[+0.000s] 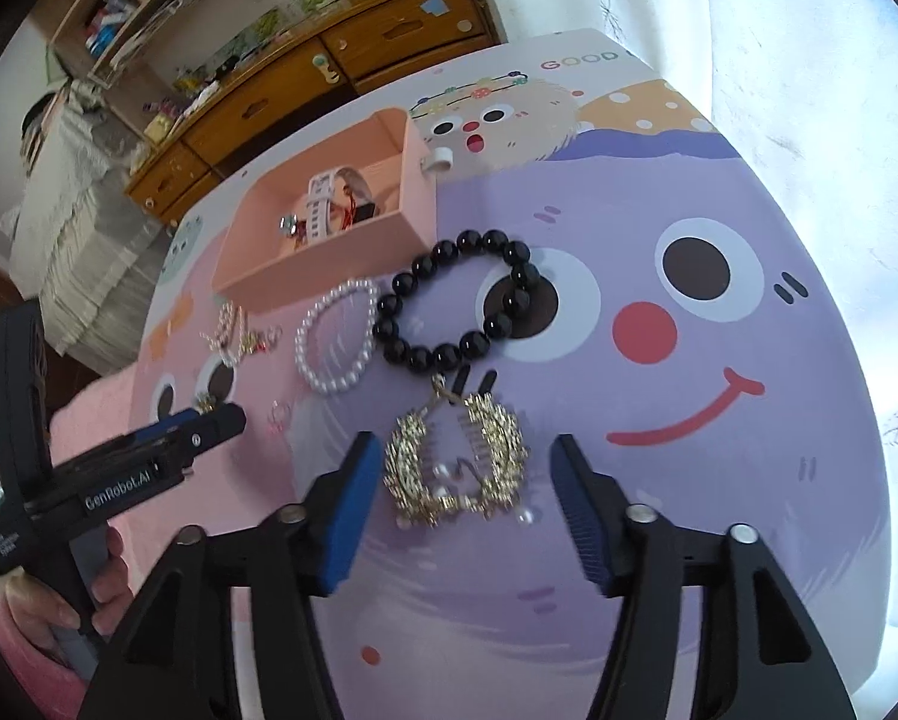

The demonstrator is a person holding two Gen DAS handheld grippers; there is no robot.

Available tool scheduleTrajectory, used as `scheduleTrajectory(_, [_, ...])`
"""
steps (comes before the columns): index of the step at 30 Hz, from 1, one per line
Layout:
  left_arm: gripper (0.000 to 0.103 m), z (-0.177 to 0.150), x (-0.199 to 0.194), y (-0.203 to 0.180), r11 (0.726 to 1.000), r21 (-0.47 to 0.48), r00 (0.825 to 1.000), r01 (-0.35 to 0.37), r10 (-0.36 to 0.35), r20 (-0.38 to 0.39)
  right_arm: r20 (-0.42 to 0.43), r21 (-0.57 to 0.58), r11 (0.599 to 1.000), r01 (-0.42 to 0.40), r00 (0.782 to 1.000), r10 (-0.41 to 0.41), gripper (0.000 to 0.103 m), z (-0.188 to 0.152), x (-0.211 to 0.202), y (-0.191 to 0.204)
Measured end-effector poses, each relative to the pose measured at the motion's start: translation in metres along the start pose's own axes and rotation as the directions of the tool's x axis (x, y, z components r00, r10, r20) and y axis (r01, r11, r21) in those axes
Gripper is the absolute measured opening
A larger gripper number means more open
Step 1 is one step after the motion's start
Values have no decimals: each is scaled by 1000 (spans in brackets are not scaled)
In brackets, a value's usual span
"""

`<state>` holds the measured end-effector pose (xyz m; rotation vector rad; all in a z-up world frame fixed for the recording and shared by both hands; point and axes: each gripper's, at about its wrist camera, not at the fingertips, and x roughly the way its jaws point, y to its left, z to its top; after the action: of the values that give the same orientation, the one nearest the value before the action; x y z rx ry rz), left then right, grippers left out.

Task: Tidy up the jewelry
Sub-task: 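Grasp the pink ring with the left tool while the right tool grasps the gold leaf hair clip, then lift the ring and hair clip into the pink tray and open both tools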

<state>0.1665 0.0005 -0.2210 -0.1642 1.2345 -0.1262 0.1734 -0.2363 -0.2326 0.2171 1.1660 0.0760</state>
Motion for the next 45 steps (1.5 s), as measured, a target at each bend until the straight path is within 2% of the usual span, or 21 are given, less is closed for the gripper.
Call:
scheduleTrajectory(1, [62, -3, 1, -1, 1000, -9, 1000, 8, -8, 2, -1, -20, 1000, 10, 1000, -10, 79, -4, -2, 4])
scheduleTrajectory(3, [62, -8, 4, -2, 1000, -20, 1000, 24, -24, 6, 11, -80, 996, 40, 999, -39, 87, -14, -3, 13])
scheduleTrajectory(6, [62, -12, 9, -7, 1000, -9, 1000, 16, -16, 21, 45, -186, 979, 82, 996, -75, 88, -25, -2, 28])
scheduleTrajectory(9, [62, -15, 13, -16, 999, 31, 999, -5, 3, 51, 91, -314, 941, 124, 991, -100, 88, -39, 6, 43])
scheduleTrajectory(13, [62, -16, 21, -26, 997, 70, 998, -16, 12, 68, 153, -391, 905, 169, 981, -117, 88, -52, 18, 47])
scheduleTrajectory(16, [61, -15, 25, -30, 998, 60, 996, -24, 19, 87, 161, -413, 894, 176, 980, -119, 88, -55, 25, 46])
scheduleTrajectory(18, [56, -15, 27, -31, 998, 65, 995, -18, 12, 96, 165, -419, 891, 172, 980, -111, 88, -54, 29, 44])
scheduleTrajectory(21, [48, -16, 31, -37, 995, 91, 993, -48, 38, 107, 167, -427, 889, 167, 981, -104, 88, -52, 33, 41])
scheduleTrajectory(26, [43, -17, 34, -42, 991, 111, 990, -75, 61, 126, 142, -439, 891, 116, 988, -59, 88, -48, 41, 39])
scheduleTrajectory(30, [26, -17, 35, -42, 987, 116, 986, -109, 92, 142, 128, -445, 891, 93, 991, -39, 88, -46, 47, 40])
scheduleTrajectory(32, [22, -18, 34, -39, 987, 115, 984, -116, 98, 149, 134, -451, 888, 92, 990, -35, 88, -45, 48, 41])
scheduleTrajectory(35, [21, -20, 32, -35, 988, 111, 984, -105, 87, 156, 145, -449, 888, 98, 989, -36, 85, -44, 50, 42])
scheduleTrajectory(37, [20, -21, 33, -35, 987, 113, 982, -113, 94, 162, 156, -448, 888, 101, 987, -33, 73, -43, 49, 42])
scheduleTrajectory(45, [14, -24, 32, -38, 986, 124, 982, -108, 86, 169, 147, -450, 888, 94, 989, -30, 72, -40, 49, 43])
